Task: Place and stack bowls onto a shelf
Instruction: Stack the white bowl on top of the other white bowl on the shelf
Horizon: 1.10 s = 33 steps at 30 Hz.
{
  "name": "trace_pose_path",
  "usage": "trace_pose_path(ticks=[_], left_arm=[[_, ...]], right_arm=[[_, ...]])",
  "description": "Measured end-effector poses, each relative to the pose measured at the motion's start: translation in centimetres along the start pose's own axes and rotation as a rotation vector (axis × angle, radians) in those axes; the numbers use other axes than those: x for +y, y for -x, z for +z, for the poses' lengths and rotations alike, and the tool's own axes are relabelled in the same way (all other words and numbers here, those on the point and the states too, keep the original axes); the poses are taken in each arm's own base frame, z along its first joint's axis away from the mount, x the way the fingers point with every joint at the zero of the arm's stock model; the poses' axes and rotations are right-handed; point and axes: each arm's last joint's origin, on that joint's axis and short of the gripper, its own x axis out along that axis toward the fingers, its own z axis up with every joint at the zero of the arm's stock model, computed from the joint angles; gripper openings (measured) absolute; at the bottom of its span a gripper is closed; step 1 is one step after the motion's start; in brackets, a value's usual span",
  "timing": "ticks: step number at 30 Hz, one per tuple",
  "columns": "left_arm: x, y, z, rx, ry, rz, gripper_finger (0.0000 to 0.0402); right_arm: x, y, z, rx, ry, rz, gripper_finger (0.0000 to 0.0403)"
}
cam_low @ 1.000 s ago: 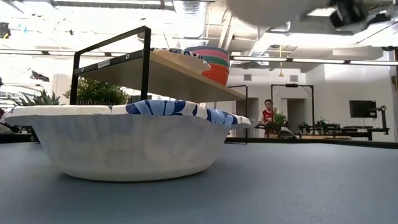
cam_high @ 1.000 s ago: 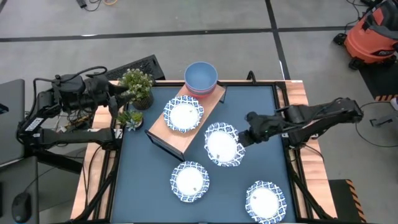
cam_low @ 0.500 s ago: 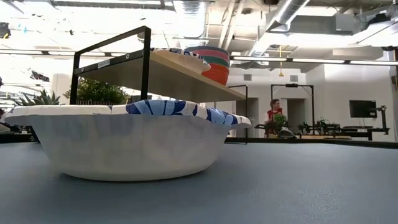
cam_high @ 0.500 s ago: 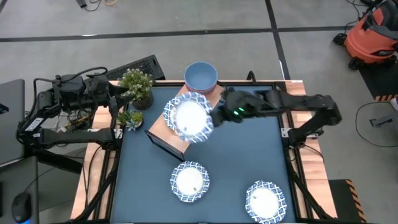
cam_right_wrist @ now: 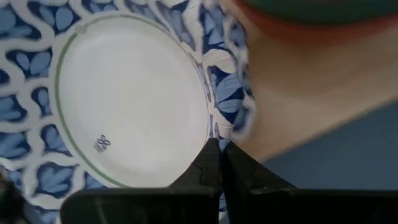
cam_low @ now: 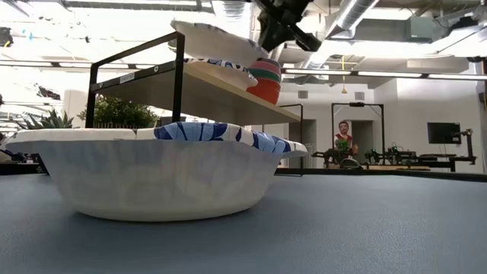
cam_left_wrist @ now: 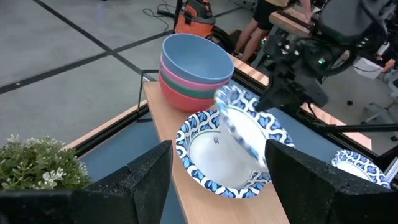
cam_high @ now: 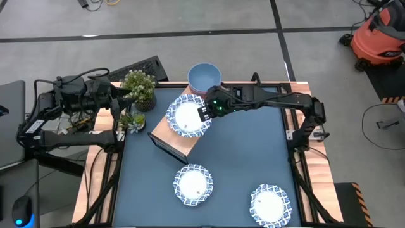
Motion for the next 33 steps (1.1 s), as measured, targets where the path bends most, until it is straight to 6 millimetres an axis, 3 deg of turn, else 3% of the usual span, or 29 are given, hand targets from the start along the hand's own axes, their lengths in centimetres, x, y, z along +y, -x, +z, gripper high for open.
trace_pose_path(ticks=[6, 12, 21, 29, 33], left_arm=[[0.0, 0.0, 0.0, -0.001, -0.004, 0.000, 0.0243], [0.0, 0.0, 0.0, -0.001, -0.006, 0.000, 0.0243], [0.0, 0.0, 0.0, -0.001, -0.049, 0.001, 0.0243], [0.0, 0.0, 0.0, -0.001, -0.072, 0.001, 0.0243], [0.0, 0.0, 0.0, 0.000, -0.074, -0.001, 0.0243]], right_arm=[[-0.1, -0.9, 0.7, 0.004, -0.014, 0.022, 0.0024], [-0.5, -2.0, 1.0, 0.023, 0.004, 0.008, 0.0071], [-0.2, -2.0, 2.0, -0.038, 0.008, 0.068, 0.0127], [-0.3, -0.5, 2.8, -0.067, -0.006, 0.101, 0.0188], [0.2, 2.2, 3.5, -0.076, 0.014, 0.145, 0.0192]])
